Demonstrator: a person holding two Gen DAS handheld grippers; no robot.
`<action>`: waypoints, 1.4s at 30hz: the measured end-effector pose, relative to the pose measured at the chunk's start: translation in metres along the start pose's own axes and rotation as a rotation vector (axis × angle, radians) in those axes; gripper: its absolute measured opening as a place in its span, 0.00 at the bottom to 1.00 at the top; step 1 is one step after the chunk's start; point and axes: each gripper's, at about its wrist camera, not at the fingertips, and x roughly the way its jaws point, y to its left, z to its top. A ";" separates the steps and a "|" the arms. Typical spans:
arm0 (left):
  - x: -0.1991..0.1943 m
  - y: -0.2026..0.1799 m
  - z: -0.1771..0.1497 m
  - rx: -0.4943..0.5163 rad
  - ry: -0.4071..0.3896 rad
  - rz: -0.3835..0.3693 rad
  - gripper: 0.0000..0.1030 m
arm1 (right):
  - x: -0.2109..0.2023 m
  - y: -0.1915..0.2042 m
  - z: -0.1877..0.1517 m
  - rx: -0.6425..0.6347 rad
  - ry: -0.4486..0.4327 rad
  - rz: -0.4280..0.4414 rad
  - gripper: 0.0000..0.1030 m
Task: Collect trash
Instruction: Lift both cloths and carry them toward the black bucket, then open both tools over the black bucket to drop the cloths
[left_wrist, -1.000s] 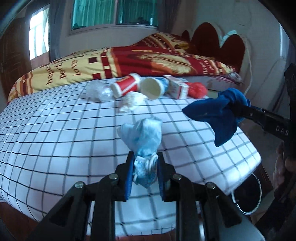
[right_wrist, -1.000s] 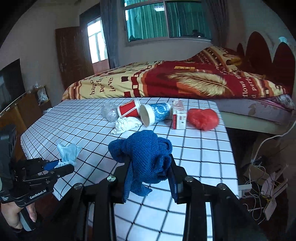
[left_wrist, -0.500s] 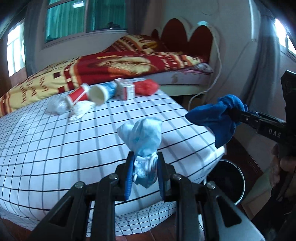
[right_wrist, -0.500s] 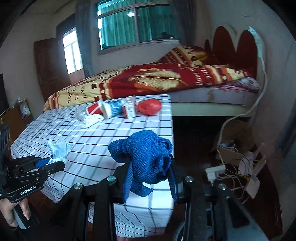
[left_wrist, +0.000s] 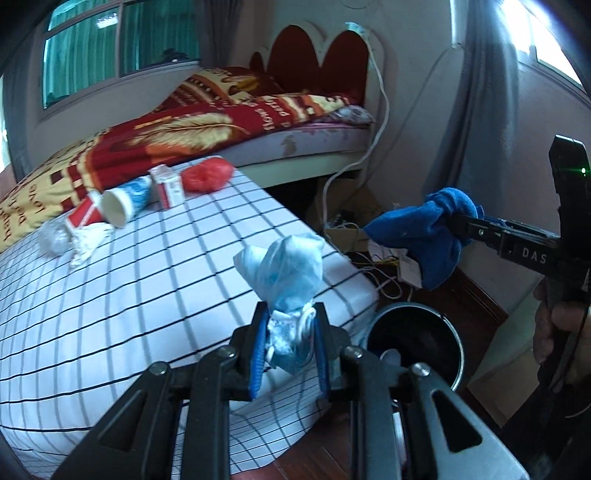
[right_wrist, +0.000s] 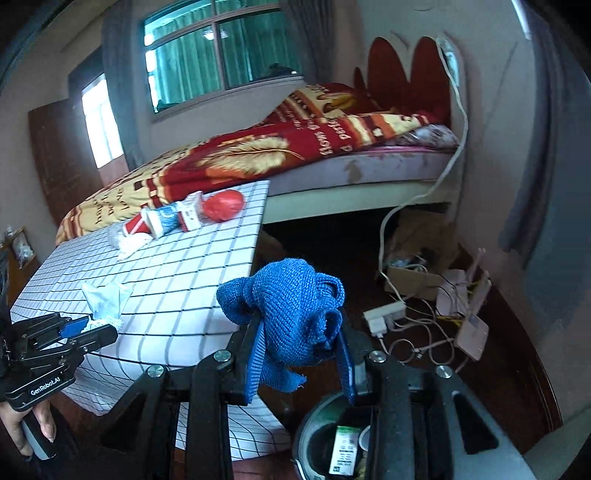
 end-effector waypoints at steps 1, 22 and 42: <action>0.002 -0.006 0.000 0.009 0.003 -0.009 0.24 | -0.001 -0.004 -0.002 0.005 0.004 -0.007 0.35; 0.045 -0.114 -0.010 0.136 0.095 -0.197 0.24 | -0.029 -0.102 -0.068 0.117 0.088 -0.125 0.35; 0.148 -0.166 -0.065 0.197 0.393 -0.312 0.27 | 0.032 -0.134 -0.151 0.034 0.334 -0.068 0.39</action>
